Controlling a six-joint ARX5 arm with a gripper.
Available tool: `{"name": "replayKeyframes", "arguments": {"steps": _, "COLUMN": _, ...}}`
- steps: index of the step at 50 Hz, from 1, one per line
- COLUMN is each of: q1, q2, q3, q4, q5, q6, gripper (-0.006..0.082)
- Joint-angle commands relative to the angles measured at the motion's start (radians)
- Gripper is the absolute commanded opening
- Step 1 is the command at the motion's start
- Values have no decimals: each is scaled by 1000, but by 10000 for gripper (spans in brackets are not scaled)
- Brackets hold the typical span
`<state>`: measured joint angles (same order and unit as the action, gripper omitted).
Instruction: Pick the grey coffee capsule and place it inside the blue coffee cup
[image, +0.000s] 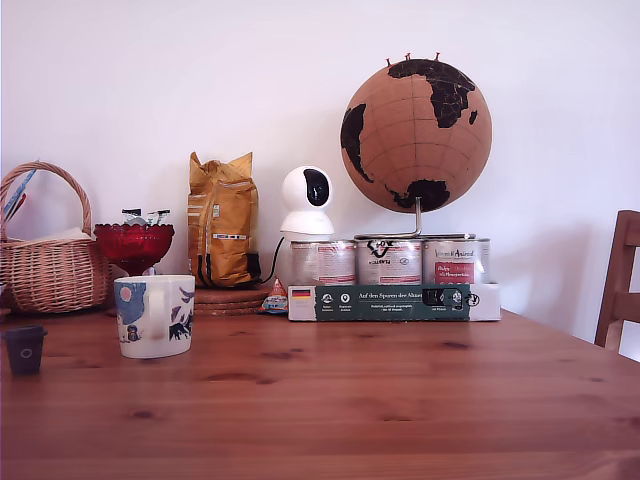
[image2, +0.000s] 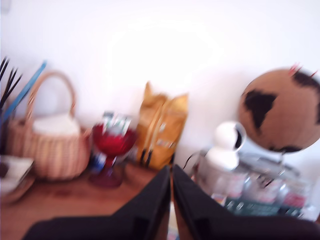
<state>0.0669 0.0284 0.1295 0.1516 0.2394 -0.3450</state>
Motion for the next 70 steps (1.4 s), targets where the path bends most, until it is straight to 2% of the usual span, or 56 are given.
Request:
{"name": "replayKeyframes", "arguments": {"steps": 1, "q1": -2, "q2": 72, "q3": 45, "q4": 9, "q5": 7, "q6": -6, "gripper": -23}}
{"name": "replayKeyframes", "arguments": {"steps": 11, "q1": -6, "q2": 342, "q3": 130, "q4": -3, "q5": -12, "q6": 21, "gripper": -21}}
{"name": "replayKeyframes", "arguments": {"steps": 19, "q1": -32, "q2": 597, "q3": 137, "q4": -6, "q5": -6, "q6": 45, "gripper": -7}}
{"name": "replayKeyframes", "arguments": {"steps": 22, "q1": -48, "q2": 696, "q3": 137, "q4": 0, "q5": -4, "q6": 71, "gripper": 25}}
{"name": "replayKeyframes", "arguments": {"steps": 25, "q1": -63, "q2": 788, "q3": 137, "q4": 9, "q5": -4, "q6": 97, "gripper": 114}}
{"name": "replayKeyframes", "arguments": {"steps": 30, "q1": -85, "q2": 927, "q3": 137, "q4": 48, "q5": -4, "q6": 174, "gripper": 432}}
{"name": "replayKeyframes", "arguments": {"steps": 32, "q1": -92, "q2": 973, "q3": 137, "q4": 73, "q5": -5, "q6": 194, "gripper": 533}}
{"name": "replayKeyframes", "arguments": {"steps": 35, "q1": -100, "q2": 1037, "q3": 137, "q4": 117, "q5": -8, "q6": 206, "gripper": 613}}
{"name": "replayKeyframes", "arguments": {"steps": 49, "q1": -108, "q2": 1272, "q3": 137, "q4": 380, "q5": -58, "q6": 322, "gripper": 617}}
{"name": "replayKeyframes", "arguments": {"steps": 57, "q1": -107, "q2": 1389, "q3": 137, "q4": 525, "q5": -77, "q6": 328, "gripper": 618}}
{"name": "replayKeyframes", "arguments": {"steps": 64, "q1": -107, "q2": 1492, "q3": 143, "q4": 639, "q5": -113, "q6": 348, "gripper": 652}}
{"name": "replayKeyframes", "arguments": {"steps": 70, "q1": -107, "q2": 1579, "q3": 182, "q4": 668, "q5": -110, "q6": 356, "gripper": 651}}
